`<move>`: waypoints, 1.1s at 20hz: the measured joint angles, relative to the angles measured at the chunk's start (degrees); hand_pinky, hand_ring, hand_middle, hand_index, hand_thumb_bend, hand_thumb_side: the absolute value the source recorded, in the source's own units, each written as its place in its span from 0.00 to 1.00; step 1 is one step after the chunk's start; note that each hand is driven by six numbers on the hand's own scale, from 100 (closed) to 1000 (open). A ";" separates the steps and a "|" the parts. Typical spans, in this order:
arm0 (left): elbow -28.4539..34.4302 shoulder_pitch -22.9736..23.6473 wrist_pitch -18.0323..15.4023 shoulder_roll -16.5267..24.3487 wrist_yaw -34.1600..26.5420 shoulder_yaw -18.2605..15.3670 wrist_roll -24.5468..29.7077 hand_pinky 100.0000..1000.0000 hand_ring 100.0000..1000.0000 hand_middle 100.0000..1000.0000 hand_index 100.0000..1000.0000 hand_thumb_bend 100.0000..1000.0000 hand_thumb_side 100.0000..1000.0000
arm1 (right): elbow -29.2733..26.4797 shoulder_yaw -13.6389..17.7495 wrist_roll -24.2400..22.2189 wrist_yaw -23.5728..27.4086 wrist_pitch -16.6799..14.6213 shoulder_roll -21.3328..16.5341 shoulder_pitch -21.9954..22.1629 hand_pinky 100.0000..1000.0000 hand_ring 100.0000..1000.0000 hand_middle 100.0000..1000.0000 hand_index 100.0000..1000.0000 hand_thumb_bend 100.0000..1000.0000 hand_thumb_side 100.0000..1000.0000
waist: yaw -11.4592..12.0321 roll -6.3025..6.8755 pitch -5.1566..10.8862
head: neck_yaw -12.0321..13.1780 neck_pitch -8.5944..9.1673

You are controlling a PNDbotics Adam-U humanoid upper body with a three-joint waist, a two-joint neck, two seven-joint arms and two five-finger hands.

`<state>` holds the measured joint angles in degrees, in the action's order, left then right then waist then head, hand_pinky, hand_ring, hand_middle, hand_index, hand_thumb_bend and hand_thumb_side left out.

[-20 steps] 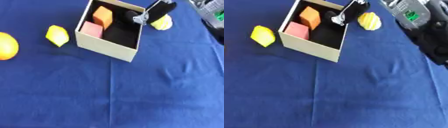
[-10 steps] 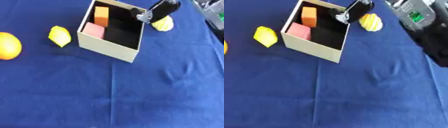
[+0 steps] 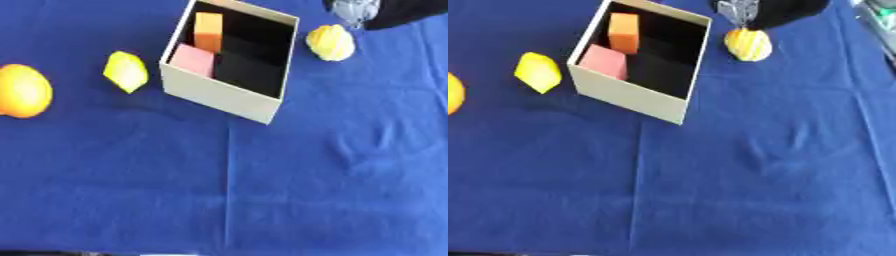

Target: Pick up objects on the table and place them in the box.

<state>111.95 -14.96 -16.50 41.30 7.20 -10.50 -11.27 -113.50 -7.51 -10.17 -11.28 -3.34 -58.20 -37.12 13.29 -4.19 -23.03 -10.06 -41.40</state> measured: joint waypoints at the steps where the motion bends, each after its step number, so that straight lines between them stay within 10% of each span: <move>1: -0.34 -0.16 -0.06 1.18 0.95 0.40 -0.28 0.84 0.77 0.75 0.87 0.02 0.22 | -0.06 1.06 2.21 1.44 -1.24 -0.24 1.35 0.91 0.91 0.76 0.91 0.00 0.00 | -0.30 0.08 0.00 | 0.33 -0.02; 11: -1.40 -0.26 -1.00 6.56 4.64 2.20 -2.28 0.84 0.77 0.75 0.87 0.05 0.20 | -0.25 8.60 14.67 5.03 -8.46 -1.06 11.82 0.91 0.91 0.77 0.90 0.00 0.00 | -1.59 0.61 0.12 | 2.52 0.18; 22: -1.94 0.33 -0.60 6.72 4.92 2.15 -2.96 0.84 0.77 0.75 0.87 0.04 0.21 | -0.26 9.69 16.30 -0.59 -3.49 -0.99 15.17 0.91 0.95 0.81 0.92 0.00 0.00 | -1.62 0.58 0.15 | 2.67 0.65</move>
<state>110.00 -14.63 -17.10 48.01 12.12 -8.35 -14.22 -113.76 2.18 6.13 -11.87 -6.83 -59.19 -21.94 11.67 -3.61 -22.88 -7.39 -40.74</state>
